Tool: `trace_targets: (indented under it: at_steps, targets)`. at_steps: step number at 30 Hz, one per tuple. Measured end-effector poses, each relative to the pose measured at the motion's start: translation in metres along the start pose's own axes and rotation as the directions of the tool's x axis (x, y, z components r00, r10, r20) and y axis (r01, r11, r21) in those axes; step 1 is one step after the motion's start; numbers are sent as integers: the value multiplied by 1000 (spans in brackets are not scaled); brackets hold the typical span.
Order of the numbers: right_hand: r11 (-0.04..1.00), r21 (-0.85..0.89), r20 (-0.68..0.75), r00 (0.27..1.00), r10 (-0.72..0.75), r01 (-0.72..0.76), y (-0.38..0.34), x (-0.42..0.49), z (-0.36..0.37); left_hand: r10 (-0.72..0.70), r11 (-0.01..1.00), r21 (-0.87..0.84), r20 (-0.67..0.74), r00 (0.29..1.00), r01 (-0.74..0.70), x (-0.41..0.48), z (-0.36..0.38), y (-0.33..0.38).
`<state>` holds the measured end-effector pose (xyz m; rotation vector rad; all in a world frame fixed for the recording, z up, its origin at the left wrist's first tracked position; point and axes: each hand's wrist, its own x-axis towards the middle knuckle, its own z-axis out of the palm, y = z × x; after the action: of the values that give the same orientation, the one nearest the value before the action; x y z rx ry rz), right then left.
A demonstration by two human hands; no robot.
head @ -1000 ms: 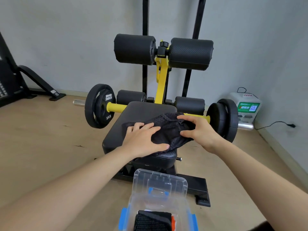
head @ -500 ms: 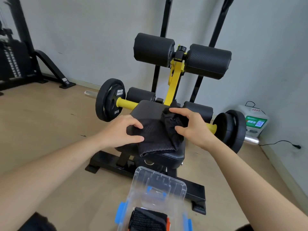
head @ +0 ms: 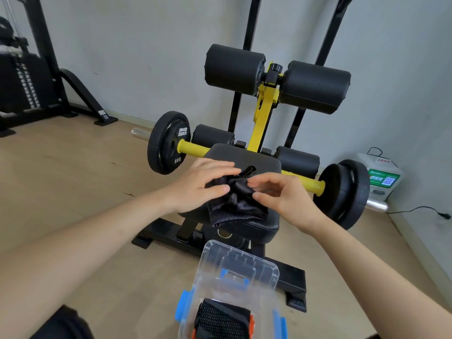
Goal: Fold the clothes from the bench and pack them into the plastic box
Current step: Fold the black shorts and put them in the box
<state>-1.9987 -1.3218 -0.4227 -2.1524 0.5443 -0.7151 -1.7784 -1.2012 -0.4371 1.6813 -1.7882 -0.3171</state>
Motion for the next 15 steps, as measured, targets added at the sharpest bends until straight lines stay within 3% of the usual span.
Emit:
trace_targets:
  at_steps: [2, 4, 6, 8, 10, 13, 15]
  targets:
    - [998, 61, 73, 997, -11, 6, -2, -2, 1, -35, 999, -2, 89, 995, 36, 3, 2, 8]
    - [987, 161, 125, 992, -9, -11, -4, -5, 2, -37, 994, 106, 156, 987, 21, 4, 3, 9]
    - [974, 224, 52, 999, 16, -28, -2, -6, 2, 30, 976, 206, 170, 985, -65, 3, 3, 2]
    - [989, 136, -102, 992, 79, -64, 6, -5, 1, 25, 965, 255, 167, 986, -68, -1, 0, -7]
    - [981, -2, -173, 966, 191, -195, 14, -4, 0, 38, 944, 318, 148, 988, -84, -6, -4, -12]
    - [922, -143, -111, 932, 345, -359, 17, 0, 8, 48, 921, 377, 132, 990, -95, -11, -9, -12]
    - [906, -208, -77, 930, 360, -368, 11, 3, 17, -11, 962, 271, 130, 991, -25, -12, -11, -13]
